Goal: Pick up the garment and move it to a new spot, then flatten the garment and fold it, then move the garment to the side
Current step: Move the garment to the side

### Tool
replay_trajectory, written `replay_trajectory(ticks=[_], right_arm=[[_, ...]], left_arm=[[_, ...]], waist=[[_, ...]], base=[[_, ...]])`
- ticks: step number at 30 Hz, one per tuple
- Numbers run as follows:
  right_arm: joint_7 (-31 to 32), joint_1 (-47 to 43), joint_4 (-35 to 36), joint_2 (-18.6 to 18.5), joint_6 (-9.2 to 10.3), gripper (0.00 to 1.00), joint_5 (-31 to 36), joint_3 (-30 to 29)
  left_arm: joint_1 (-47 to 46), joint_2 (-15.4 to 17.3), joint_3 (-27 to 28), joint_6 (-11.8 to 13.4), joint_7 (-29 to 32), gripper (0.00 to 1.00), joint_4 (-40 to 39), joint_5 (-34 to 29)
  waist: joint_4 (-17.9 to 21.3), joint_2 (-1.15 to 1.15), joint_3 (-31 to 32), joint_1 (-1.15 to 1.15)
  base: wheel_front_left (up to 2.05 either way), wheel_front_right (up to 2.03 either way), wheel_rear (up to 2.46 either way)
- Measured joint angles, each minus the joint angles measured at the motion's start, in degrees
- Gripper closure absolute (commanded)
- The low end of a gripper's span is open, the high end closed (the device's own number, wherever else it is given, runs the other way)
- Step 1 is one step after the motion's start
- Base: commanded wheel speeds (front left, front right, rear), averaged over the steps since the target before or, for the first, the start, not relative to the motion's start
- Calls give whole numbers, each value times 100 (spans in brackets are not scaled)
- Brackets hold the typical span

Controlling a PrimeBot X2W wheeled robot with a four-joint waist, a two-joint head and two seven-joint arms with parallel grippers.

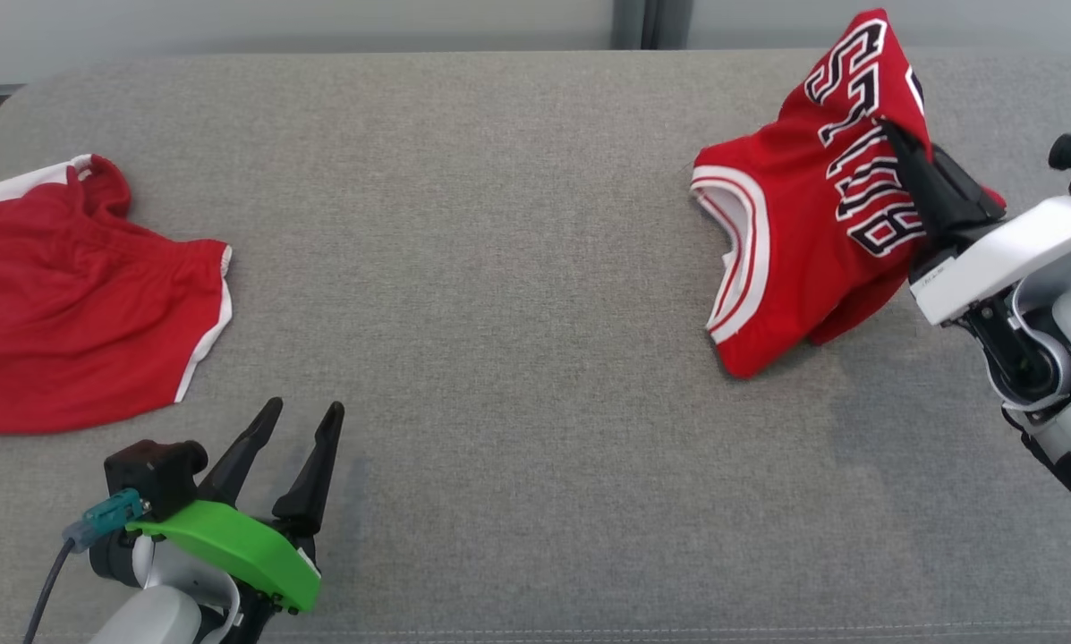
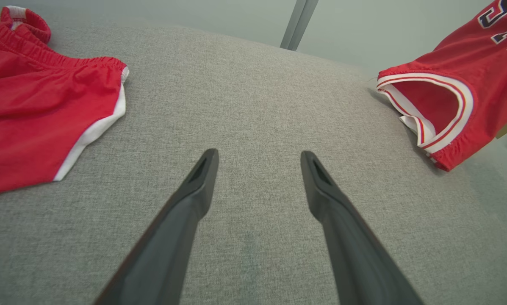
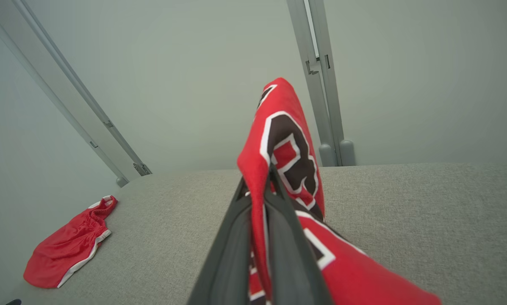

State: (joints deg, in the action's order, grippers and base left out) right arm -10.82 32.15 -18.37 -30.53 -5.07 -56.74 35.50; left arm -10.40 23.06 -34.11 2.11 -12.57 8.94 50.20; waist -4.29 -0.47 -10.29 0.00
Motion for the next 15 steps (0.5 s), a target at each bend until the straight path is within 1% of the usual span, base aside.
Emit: replay_trajectory(ticks=[4,7,13,15], right_arm=[[81,304,147,87,-47,100,-269,-143],[260,591,225,207,-76,100,-495,-212],[614,803,240,291,-146,100,-1325,-495],[777,912,266,292,-146,100,-1416,-482]], left_arm=[[-21,71,3,0,71,0,-66,-55],[-66,155,10,16,126,0,-127,-102],[-260,249,30,46,230,0,-296,-126],[-300,318,33,48,293,0,-363,-158]], waist=[[142,0,-169,0],[248,0,-309,0],[444,0,-626,0],[500,0,-744,0]], base=[[0,0,0],[0,0,0],[0,0,0],[0,0,0]])
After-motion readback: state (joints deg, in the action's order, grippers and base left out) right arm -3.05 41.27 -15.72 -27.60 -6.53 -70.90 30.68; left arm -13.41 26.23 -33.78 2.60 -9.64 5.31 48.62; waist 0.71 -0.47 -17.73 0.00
